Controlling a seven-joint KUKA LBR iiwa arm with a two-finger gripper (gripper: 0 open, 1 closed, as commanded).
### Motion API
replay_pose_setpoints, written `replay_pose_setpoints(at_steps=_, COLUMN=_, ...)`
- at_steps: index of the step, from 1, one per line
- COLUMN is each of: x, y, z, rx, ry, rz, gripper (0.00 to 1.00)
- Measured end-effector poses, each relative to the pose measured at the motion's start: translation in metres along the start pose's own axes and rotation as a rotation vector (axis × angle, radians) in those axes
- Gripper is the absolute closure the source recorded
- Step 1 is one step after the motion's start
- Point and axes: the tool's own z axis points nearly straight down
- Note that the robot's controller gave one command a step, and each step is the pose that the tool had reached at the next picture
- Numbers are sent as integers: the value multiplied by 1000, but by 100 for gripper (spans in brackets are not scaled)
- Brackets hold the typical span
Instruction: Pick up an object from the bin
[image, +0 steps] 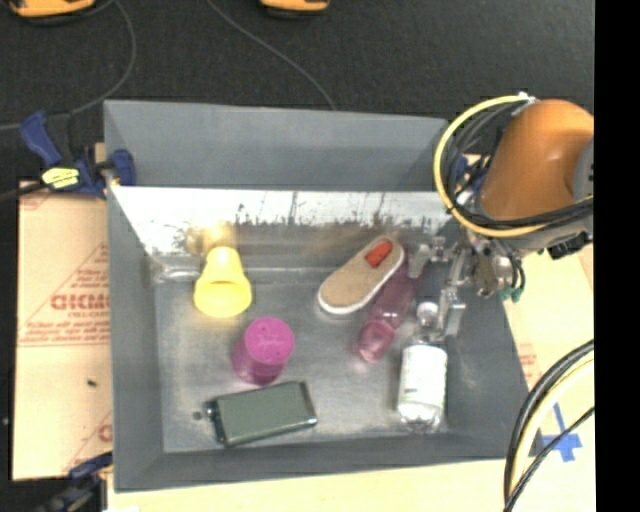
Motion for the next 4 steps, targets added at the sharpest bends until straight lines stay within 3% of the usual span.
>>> replay_pose_setpoints(at_steps=1, x=-1, y=0, z=-5, rx=1, ry=-8, rz=-3, gripper=0)
replay_pose_setpoints(at_steps=2, x=-14, y=28, z=49, rx=2, ry=-10, rz=-94, gripper=0)
replay_pose_setpoints(at_steps=3, x=-1, y=47, z=72, rx=0, ry=-8, rz=52, gripper=0)
replay_pose_setpoints(at_steps=4, x=-36, y=50, z=108, rx=4, ry=-8, rz=-162, gripper=0)
